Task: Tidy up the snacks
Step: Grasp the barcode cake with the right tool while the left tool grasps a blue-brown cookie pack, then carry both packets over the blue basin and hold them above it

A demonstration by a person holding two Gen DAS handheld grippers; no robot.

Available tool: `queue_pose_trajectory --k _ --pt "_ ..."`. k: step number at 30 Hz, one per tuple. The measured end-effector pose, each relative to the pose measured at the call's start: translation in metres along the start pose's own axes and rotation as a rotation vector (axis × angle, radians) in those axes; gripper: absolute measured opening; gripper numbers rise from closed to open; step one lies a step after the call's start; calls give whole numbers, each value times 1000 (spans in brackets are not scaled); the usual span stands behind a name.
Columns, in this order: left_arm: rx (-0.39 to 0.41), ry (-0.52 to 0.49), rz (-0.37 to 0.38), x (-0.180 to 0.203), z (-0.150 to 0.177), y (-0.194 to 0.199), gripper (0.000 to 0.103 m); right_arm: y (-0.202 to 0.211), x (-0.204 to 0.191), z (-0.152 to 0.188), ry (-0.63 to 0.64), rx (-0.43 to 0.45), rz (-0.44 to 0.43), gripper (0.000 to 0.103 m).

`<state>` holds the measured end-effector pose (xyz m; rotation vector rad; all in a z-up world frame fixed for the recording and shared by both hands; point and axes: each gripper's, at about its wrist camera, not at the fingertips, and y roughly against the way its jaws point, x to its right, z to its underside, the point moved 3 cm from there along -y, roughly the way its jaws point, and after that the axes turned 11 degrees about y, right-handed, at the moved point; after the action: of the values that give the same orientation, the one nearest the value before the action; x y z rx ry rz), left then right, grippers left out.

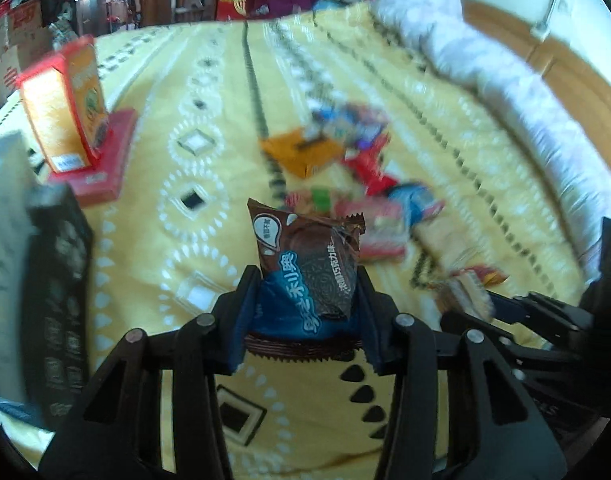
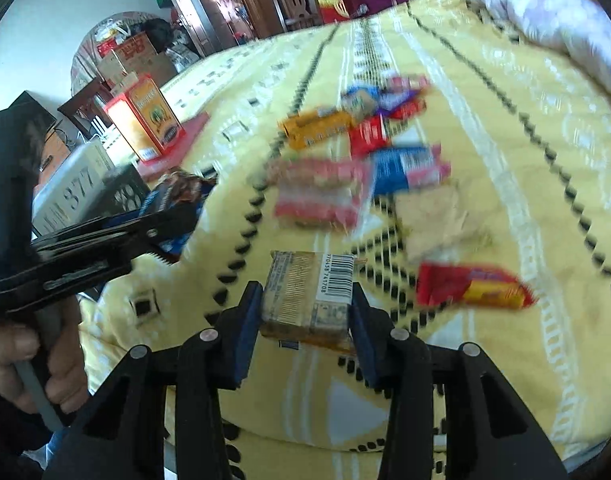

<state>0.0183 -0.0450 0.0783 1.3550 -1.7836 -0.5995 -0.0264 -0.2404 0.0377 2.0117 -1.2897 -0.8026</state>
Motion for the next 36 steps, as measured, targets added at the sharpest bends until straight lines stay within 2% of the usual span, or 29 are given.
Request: queue_pose_trajectory --k 6,11,17,22,27,31,36 --pt "152 22 -54 -13 -32 68 46 28 -22 -53 66 91 15 46" --pt "263 67 -112 -46 -62 120 46 49 -62 -112 137 180 -12 46" --pt "390 172 -271 -130 -96 190 46 64 -143 -188 255 269 -106 46" --pt "479 331 -426 -227 -110 252 46 66 -227 -240 344 305 -229 46" --pt "484 485 -546 -319 -105 277 46 48 -317 -269 399 268 -401 46" --pt "426 568 -597 -373 -97 270 46 33 -378 -275 455 226 -475 46" --pt "378 574 -627 -389 -90 254 46 13 -438 -269 520 168 -539 46"
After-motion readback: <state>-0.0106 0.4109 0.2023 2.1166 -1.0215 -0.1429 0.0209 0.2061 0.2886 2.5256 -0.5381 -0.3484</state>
